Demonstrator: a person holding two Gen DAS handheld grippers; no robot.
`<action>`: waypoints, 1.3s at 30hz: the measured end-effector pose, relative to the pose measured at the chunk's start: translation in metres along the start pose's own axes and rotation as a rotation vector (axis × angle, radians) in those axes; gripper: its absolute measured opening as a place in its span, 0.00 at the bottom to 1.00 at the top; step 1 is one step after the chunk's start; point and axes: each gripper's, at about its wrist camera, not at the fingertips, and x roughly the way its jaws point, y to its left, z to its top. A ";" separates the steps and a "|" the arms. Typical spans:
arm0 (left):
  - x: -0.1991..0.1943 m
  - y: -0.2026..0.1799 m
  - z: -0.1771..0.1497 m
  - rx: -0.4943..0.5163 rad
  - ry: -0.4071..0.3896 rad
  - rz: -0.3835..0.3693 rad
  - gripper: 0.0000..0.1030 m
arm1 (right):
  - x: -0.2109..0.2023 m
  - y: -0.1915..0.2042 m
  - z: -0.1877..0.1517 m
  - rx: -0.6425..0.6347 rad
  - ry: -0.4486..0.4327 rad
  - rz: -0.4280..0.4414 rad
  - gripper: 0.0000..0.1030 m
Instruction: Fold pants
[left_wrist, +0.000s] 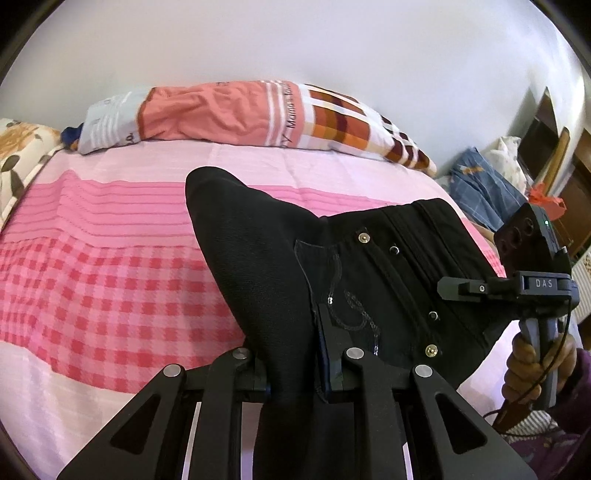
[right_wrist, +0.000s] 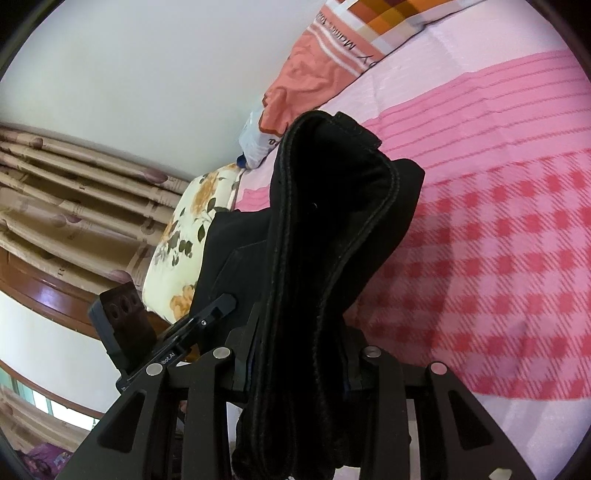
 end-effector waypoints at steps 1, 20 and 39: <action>-0.001 0.005 0.001 -0.004 -0.002 0.006 0.18 | 0.003 0.002 0.001 -0.002 0.004 0.001 0.30; -0.005 0.072 0.026 -0.051 -0.045 0.093 0.18 | 0.063 0.035 0.032 -0.041 0.042 0.010 0.30; 0.010 0.128 0.055 -0.097 -0.066 0.139 0.18 | 0.108 0.046 0.057 -0.038 0.046 0.004 0.30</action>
